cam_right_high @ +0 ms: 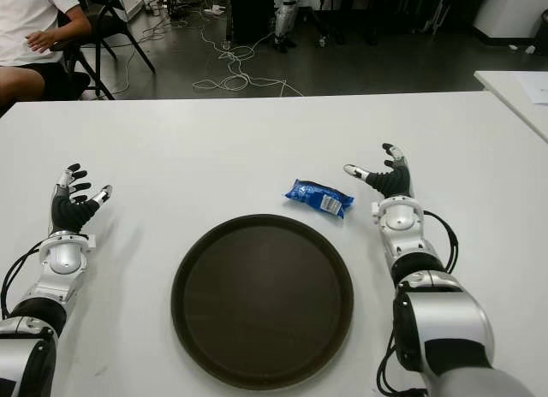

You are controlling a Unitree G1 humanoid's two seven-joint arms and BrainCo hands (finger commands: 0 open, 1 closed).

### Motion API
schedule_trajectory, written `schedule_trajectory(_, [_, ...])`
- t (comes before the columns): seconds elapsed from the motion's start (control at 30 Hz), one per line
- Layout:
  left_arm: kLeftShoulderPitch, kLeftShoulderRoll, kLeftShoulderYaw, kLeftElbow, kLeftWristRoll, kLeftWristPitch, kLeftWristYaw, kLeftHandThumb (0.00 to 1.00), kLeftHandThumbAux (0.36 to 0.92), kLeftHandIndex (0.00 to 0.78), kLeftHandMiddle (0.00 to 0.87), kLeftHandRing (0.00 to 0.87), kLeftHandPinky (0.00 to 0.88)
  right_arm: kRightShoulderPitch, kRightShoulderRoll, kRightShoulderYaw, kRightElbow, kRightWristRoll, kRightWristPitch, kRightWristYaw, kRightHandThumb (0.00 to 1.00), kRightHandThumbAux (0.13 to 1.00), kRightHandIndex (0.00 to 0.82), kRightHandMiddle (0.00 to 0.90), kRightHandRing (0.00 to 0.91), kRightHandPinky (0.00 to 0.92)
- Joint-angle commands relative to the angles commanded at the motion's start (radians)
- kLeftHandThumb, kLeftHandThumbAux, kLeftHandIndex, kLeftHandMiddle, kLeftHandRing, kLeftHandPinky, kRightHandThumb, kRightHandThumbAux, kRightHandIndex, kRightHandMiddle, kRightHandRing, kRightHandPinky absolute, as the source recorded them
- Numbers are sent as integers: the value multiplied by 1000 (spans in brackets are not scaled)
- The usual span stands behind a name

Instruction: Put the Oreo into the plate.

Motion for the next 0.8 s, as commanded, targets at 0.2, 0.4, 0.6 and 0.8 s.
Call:
schedule_trajectory(0.2, [-1, 0, -3, 1, 5, 5, 8, 229, 703, 96, 185, 211, 243, 0, 0, -2, 0, 2, -3, 3, 0, 751, 148, 110, 99, 76])
schedule_trajectory(0.4, [-1, 1, -6, 1, 7, 0, 11, 240, 702, 106, 194, 220, 244, 0, 1, -2, 1, 2, -4, 1, 0, 755, 150, 109, 100, 83])
schedule_trajectory(0.6, [-5, 0, -3, 5, 4, 6, 7, 236, 714, 97, 183, 209, 229, -1, 1, -7, 2, 6, -3, 3, 0, 782, 140, 108, 100, 82])
schedule_trajectory(0.8, [-7, -2, 5, 8, -5, 7, 2, 256, 721, 98, 180, 210, 244, -4, 2, -9, 3, 8, 6, 3, 0, 791, 132, 101, 103, 86])
